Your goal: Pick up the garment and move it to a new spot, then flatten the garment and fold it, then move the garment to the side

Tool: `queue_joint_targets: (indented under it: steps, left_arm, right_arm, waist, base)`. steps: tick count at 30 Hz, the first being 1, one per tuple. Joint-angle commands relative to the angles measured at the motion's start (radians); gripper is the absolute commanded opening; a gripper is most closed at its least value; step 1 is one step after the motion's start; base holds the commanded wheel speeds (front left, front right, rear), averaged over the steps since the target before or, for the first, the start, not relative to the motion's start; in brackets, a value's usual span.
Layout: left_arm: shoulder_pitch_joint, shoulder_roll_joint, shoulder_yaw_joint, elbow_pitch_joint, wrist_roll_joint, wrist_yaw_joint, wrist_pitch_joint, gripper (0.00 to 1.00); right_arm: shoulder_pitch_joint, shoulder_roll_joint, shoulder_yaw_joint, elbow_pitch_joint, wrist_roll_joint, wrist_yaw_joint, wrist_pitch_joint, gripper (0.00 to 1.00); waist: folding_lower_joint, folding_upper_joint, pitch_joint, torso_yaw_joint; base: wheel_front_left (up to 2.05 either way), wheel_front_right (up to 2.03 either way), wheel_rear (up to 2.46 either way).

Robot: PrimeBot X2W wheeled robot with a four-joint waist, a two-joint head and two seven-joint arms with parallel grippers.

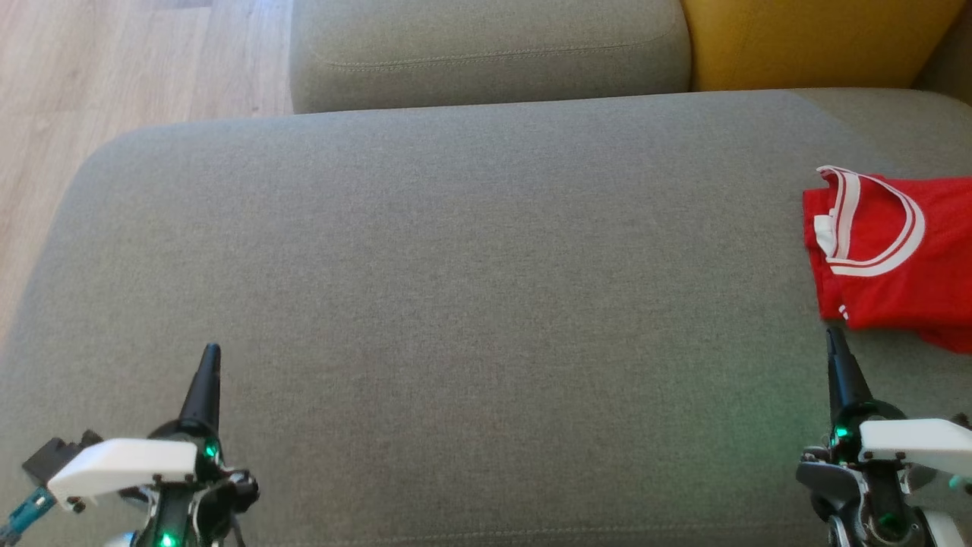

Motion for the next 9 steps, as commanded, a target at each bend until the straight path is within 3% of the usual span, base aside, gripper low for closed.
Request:
queue_joint_targets:
  steps: [1, 9]
  left_arm:
    - [-0.059, 0.005, 0.035, -0.027, -0.028, -0.011, 0.007, 0.00]
    - [-0.070, -0.001, 0.051, -0.023, -0.104, -0.020, 0.025, 0.00]
  right_arm:
    - [-0.066, -0.020, 0.011, -0.026, 0.032, -0.001, -0.006, 0.00]
    - [-0.078, -0.020, 0.003, -0.010, 0.112, -0.001, -0.005, 0.00]
  waist:
    - [0.0000, 0.0000, 0.000, 0.000]
    - [0.0000, 0.0000, 0.001, -0.001]
  base:
    - [0.00, 0.00, 0.00]
    - [0.00, 0.00, 0.00]
